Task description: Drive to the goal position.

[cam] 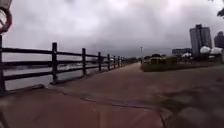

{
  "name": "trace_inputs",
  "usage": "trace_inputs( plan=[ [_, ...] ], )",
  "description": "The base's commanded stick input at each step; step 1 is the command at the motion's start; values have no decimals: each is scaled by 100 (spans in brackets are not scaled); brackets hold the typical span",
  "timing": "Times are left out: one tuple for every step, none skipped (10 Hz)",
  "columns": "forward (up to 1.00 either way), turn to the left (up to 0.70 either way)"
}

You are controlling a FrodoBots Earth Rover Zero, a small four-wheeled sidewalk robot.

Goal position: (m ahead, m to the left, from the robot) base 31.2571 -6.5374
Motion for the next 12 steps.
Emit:
trace_inputs(
  plan=[
    [100, -35],
    [100, -19],
    [100, 0],
    [100, 0],
    [100, 0],
    [100, -7],
    [100, -37],
    [100, -40],
    [100, -7],
    [100, 0],
    [100, 0],
    [100, 0]
  ],
)
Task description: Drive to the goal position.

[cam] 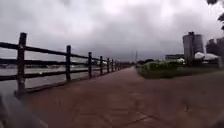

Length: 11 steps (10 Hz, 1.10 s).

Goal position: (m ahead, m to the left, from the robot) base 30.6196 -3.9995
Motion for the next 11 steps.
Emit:
trace_inputs(
  plan=[
    [100, 0],
    [100, 0],
    [100, 0],
    [100, 0],
    [100, 0],
    [100, 0],
    [100, 0],
    [100, 0],
    [100, 0],
    [100, 0],
    [100, 0]
  ],
)
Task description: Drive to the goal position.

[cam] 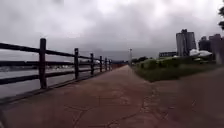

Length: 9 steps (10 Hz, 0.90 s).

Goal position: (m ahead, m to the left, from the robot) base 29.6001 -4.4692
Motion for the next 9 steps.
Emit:
trace_inputs(
  plan=[
    [100, 0],
    [100, 0],
    [100, 0],
    [100, 0],
    [100, -29],
    [100, -26],
    [100, -11],
    [100, 0],
    [100, 0]
  ],
)
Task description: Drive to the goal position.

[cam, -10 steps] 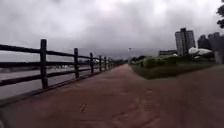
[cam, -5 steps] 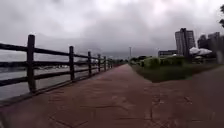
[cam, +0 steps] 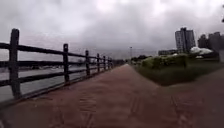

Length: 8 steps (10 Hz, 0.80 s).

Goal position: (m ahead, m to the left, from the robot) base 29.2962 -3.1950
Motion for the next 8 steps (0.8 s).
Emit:
trace_inputs(
  plan=[
    [100, -6],
    [100, -27],
    [100, -33],
    [100, -39],
    [100, 0],
    [100, 0],
    [100, 0],
    [100, 0]
  ],
)
